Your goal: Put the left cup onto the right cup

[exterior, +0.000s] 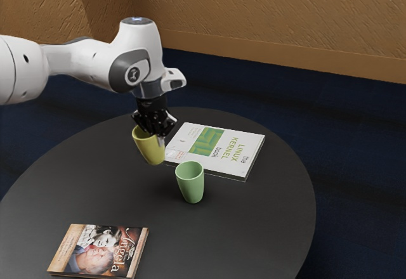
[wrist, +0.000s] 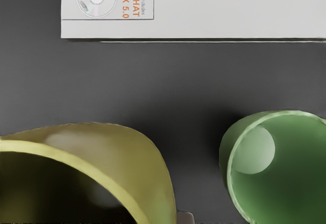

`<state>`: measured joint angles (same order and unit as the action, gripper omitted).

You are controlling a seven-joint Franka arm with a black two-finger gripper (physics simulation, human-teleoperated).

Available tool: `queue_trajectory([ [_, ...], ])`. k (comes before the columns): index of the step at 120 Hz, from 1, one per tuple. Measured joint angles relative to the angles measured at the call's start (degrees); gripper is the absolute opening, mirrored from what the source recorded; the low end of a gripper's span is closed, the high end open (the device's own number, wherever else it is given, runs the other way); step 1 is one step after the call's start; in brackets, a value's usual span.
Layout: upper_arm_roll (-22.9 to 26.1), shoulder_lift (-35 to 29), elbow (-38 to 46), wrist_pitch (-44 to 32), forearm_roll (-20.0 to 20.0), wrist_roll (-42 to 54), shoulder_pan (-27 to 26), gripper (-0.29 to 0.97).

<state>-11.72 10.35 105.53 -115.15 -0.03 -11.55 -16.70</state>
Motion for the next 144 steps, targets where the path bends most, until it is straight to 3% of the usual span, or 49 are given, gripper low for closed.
queue_trajectory([
  [37,5.3,4.8,-11.9,9.7,1.1,-1.9,-2.6,-0.11],
  [144,5.7,9.7,-15.2,12.5,0.8,-4.8,-3.8,-0.11],
])
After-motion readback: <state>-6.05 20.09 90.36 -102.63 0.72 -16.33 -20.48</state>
